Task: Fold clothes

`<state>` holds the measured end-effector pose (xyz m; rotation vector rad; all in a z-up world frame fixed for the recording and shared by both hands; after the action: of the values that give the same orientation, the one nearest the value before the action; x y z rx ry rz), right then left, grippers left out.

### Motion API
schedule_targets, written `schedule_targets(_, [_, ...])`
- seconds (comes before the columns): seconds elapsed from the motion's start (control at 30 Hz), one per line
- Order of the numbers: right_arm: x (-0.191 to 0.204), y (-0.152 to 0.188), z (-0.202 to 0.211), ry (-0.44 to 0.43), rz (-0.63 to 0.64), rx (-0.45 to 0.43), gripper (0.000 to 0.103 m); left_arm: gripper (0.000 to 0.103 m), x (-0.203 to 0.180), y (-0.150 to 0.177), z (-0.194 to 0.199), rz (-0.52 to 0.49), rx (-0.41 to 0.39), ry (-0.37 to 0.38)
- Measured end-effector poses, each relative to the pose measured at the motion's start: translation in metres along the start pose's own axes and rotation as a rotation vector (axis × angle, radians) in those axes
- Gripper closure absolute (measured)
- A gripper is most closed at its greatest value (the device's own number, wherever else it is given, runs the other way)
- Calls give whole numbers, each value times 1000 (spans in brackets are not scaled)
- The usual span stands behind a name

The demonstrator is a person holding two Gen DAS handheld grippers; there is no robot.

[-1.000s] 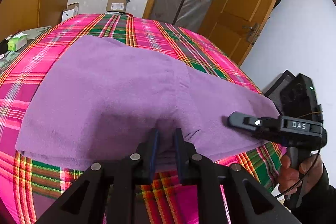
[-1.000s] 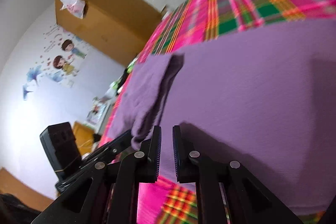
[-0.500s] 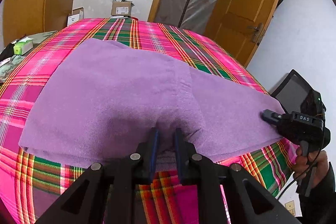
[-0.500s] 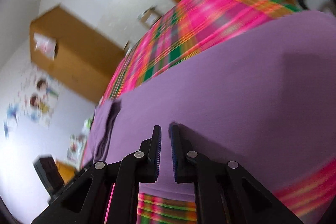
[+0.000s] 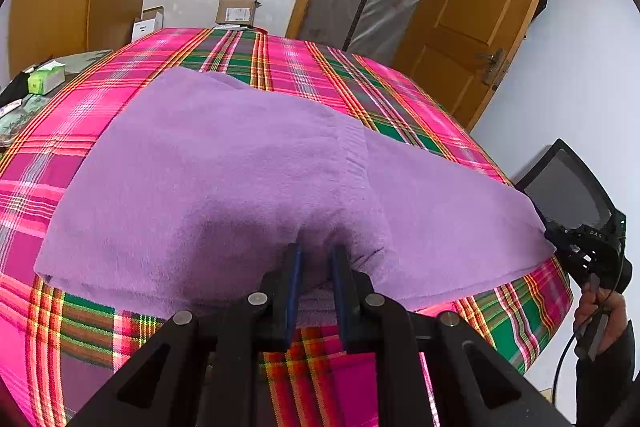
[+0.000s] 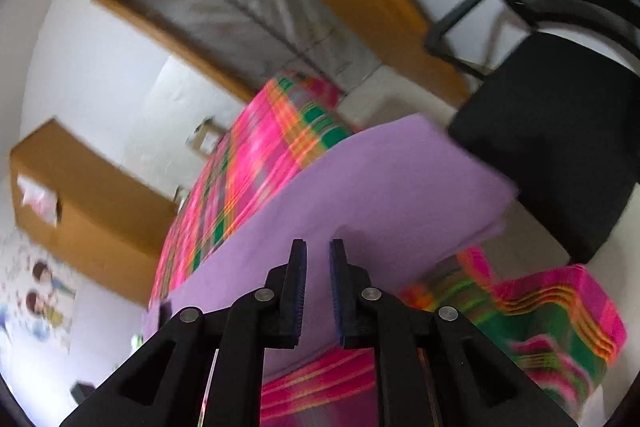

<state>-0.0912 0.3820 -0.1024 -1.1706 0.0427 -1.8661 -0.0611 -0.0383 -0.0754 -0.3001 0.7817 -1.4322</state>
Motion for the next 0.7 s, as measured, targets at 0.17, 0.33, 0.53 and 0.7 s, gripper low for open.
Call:
schedule_targets(0.17, [38, 22, -31, -92, 78, 100, 89, 89, -9, -7, 7, 7, 9, -34])
schedule_targets(0.33, [62, 50, -53, -136, 126, 191, 89, 89, -43, -14, 8, -85, -16, 3])
schedule_targets(0.53, [51, 51, -41, -106, 160, 176, 92, 89, -75, -11, -12, -177, 31, 31])
schedule_targets(0.7, [24, 38, -20, -59, 118, 107, 92, 89, -89, -6, -33, -207, 81, 43])
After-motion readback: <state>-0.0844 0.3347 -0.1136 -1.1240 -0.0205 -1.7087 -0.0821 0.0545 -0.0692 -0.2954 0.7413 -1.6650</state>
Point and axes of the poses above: each gripper's, at about its wrist camera, not at the fingertips, and z roughly against the way its jaws point, x to its left, y to its underside, the point moved 6 cm from there along -z, roughly the way its jaws point, and after that the axes turned 5 degrees about x, right-handed, at the moved point
